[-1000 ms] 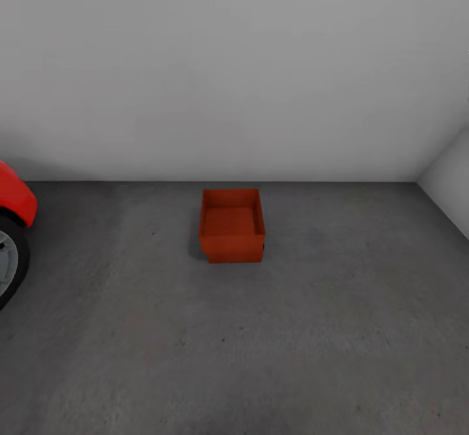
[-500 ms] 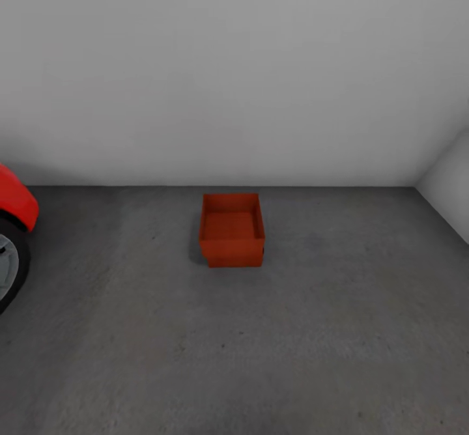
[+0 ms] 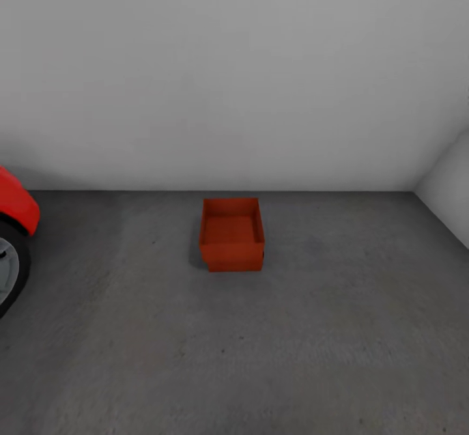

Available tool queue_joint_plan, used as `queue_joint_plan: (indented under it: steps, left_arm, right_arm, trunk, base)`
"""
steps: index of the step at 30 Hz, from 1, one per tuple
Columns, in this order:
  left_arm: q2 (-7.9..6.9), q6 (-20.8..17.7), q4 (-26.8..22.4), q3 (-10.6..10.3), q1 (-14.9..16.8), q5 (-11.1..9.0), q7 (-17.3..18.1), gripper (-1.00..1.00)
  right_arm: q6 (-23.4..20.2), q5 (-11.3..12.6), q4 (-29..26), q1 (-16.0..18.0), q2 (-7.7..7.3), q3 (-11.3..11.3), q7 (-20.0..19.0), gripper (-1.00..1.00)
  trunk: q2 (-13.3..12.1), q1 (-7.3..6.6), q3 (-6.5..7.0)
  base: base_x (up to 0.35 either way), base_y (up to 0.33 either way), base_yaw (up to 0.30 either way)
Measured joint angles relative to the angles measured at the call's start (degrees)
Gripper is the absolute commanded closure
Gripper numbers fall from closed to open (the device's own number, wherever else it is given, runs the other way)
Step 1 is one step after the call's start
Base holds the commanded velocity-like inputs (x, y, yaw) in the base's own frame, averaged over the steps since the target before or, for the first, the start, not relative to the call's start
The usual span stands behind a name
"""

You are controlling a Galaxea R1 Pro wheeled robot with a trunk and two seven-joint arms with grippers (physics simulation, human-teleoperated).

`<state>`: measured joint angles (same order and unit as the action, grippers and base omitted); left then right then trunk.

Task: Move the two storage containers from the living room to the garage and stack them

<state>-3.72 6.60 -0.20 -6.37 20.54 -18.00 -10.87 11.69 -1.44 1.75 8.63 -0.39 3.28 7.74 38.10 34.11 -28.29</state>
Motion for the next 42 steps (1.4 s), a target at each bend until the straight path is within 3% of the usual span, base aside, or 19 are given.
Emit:
queue_joint_plan:
  steps: [42]
  left_arm:
    - [0.0, -0.04, 0.0, 0.0, 0.0, 0.03, 0.0, -1.0]
  right_arm:
    - [0.35, -0.15, 0.0, 0.0, -0.15, 0.01, -0.01, -1.0]
  trunk:
    - [0.0, 0.0, 3.9]
  base:
    - [0.0, 0.0, 0.0]
